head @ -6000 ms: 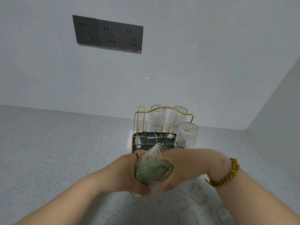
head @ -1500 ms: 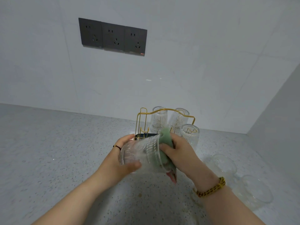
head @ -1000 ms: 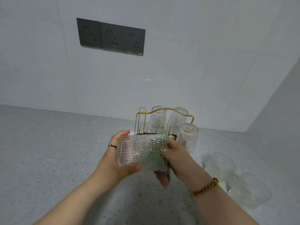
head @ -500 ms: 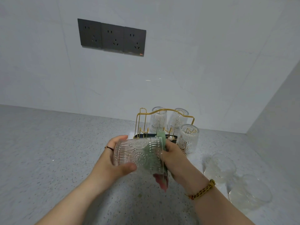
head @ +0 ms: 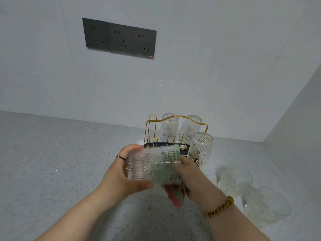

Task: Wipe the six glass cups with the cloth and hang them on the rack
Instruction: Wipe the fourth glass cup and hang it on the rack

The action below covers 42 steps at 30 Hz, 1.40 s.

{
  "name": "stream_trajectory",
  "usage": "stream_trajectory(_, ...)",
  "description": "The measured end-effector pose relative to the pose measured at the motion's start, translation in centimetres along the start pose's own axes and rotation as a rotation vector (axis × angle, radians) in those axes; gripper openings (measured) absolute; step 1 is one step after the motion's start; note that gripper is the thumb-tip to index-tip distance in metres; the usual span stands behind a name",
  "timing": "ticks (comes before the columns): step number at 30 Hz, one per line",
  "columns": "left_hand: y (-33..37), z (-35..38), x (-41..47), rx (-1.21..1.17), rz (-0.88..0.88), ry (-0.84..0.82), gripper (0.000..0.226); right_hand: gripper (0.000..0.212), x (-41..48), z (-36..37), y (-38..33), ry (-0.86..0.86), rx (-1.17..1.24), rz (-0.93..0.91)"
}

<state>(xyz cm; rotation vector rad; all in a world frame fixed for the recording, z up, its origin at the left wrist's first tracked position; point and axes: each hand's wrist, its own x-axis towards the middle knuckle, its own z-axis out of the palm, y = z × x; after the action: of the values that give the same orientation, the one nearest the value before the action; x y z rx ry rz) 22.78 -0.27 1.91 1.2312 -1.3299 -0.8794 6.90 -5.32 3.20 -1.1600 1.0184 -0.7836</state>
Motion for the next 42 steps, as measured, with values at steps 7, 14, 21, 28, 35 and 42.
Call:
stream_trajectory(7,-1.3,-1.3,0.6,-0.376,-0.226,-0.256,0.084,0.013,0.5,-0.1,0.8,0.081,-0.058,-0.109)
stream_trajectory(14,-1.7,-1.0,0.4,-0.264,-0.172,-0.13,0.077,0.015,0.1,-0.3,1.0,0.02,0.139,-0.073)
stream_trajectory(21,0.3,0.0,0.0,-0.127,-0.041,-0.018,0.066,0.022,-0.2,-1.0,2.2,-0.049,0.453,-0.072)
stream_trajectory(28,1.0,-0.7,0.7,-0.147,-0.008,0.019,0.067,0.042,-0.7,-2.0,3.9,-0.097,0.712,-0.118)
stream_trajectory(35,0.9,-1.3,1.7,0.004,-0.019,0.068,0.074,0.069,-0.9,-4.0,4.6,-0.116,0.692,-0.174)
stream_trajectory(42,2.2,0.6,4.3,0.235,-0.01,-0.012,0.073,0.043,-0.9,-6.0,5.7,0.181,0.815,-0.095)
